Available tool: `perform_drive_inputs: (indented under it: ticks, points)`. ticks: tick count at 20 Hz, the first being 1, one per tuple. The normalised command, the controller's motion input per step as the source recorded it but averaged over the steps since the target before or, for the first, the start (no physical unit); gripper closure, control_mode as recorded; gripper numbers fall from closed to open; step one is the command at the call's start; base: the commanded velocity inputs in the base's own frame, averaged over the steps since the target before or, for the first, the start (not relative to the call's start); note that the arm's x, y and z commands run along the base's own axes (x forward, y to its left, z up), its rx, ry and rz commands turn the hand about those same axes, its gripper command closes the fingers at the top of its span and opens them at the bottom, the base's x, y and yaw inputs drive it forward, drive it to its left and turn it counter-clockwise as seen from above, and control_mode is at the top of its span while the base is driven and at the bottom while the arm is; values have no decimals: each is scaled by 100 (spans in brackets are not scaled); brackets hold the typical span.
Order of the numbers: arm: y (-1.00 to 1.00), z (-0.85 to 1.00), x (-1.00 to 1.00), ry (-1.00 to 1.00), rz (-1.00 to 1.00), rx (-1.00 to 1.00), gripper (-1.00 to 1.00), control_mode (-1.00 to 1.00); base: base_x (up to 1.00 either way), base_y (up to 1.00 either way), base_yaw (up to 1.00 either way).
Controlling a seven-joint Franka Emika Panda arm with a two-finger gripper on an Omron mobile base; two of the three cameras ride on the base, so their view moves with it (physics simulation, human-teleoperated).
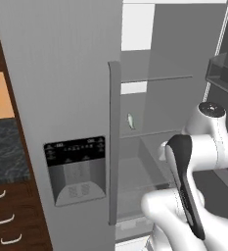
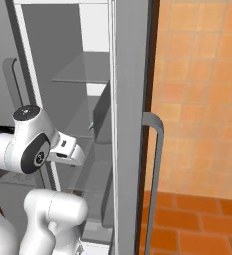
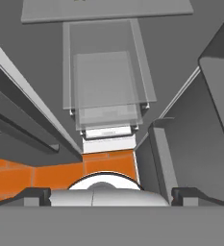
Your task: Place one bell pepper and one fish in each tupperware on the nearby counter, to pack two identical lunches.
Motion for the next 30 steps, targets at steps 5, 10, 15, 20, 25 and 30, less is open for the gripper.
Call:
perform_drive_inputs:
  ticks: [5, 10, 15, 20, 25, 30]
  points:
    - [0, 0, 0, 0, 0, 0, -100, 100, 26, 0, 0]
    - [0, 0, 0, 0, 0, 0, -100, 100, 9, 0, 0]
    - [0, 0, 0, 0, 0, 0, -100, 100, 9, 0, 0]
    - [0, 0, 16, -3, 1, 0, -100, -100, 10, 0, 0]
    - [16, 0, 63, -28, 8, 4, -100, -100, 0, 0, 0]
    - [17, 8, 99, -10, 4, 16, -100, -100, 0, 0, 0]
